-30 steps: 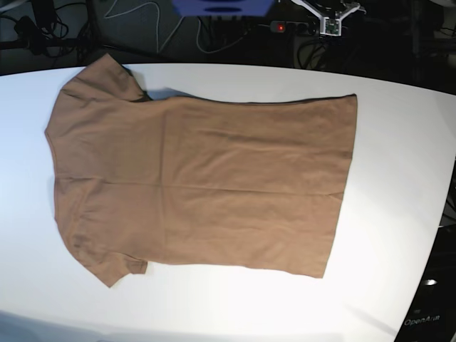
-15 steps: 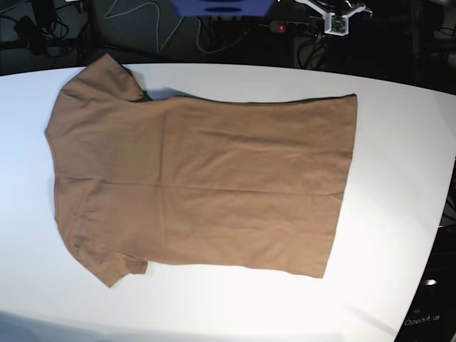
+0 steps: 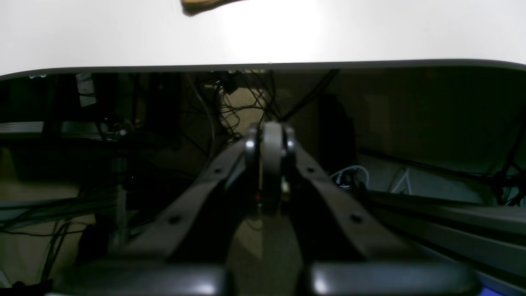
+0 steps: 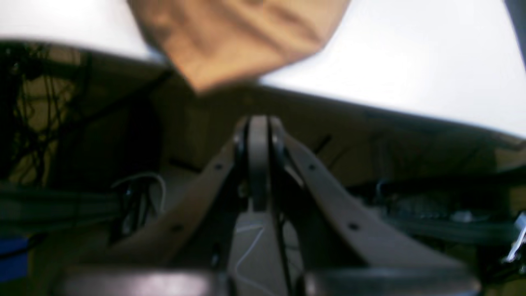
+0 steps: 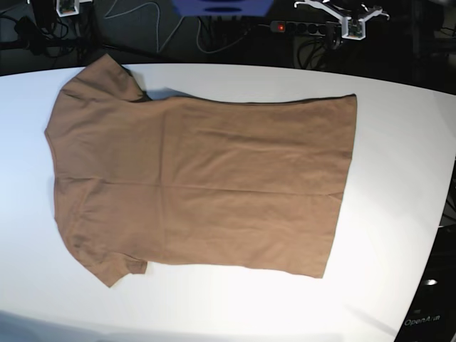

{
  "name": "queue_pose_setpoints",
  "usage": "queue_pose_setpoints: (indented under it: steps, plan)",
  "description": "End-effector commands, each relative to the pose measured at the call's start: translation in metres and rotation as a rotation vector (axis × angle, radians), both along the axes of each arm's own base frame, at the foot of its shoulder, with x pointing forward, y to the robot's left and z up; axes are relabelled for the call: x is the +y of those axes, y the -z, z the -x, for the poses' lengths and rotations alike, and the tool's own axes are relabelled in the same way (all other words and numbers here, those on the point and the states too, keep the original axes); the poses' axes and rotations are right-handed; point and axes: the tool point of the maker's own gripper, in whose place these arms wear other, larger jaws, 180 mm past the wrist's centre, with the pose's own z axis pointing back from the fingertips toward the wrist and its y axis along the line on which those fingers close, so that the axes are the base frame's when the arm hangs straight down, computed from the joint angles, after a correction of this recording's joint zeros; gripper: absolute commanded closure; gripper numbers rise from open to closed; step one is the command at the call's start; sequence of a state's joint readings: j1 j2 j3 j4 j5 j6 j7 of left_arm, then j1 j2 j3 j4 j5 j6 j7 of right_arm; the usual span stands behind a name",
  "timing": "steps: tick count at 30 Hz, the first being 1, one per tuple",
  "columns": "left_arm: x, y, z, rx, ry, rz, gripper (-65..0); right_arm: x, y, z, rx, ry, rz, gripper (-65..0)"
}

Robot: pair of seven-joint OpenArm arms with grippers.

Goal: Fold the T-shirt properly
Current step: 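Move both grippers out from rest toward the shirt's collar edge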

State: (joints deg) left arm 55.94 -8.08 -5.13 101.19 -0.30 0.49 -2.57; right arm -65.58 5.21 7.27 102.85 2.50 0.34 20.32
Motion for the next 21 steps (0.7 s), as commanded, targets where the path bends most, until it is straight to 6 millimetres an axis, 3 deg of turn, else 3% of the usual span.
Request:
queue_pose_setpoints:
  steps: [1,11,18,21]
  plan:
    - [0.000,-0.006,0.000,-0.021,-0.002,0.001,-0.7,0.000,-0.008,-0.001,-0.021,-0.010,0.005,-0.1]
    - [0.002,-0.007,-0.009,-0.041,0.001,-0.003,-0.7,0.014,0.013,0.002,0.074,-0.004,-0.040,0.0]
    - [0.004,0.004,0.001,-0.005,-0.004,-0.007,-0.7,0.014,0.024,0.005,0.142,0.015,-0.043,0.0]
    - [0.004,0.004,-0.006,-0.019,-0.003,-0.008,-0.7,0.013,0.026,0.007,0.167,0.023,-0.043,-0.4]
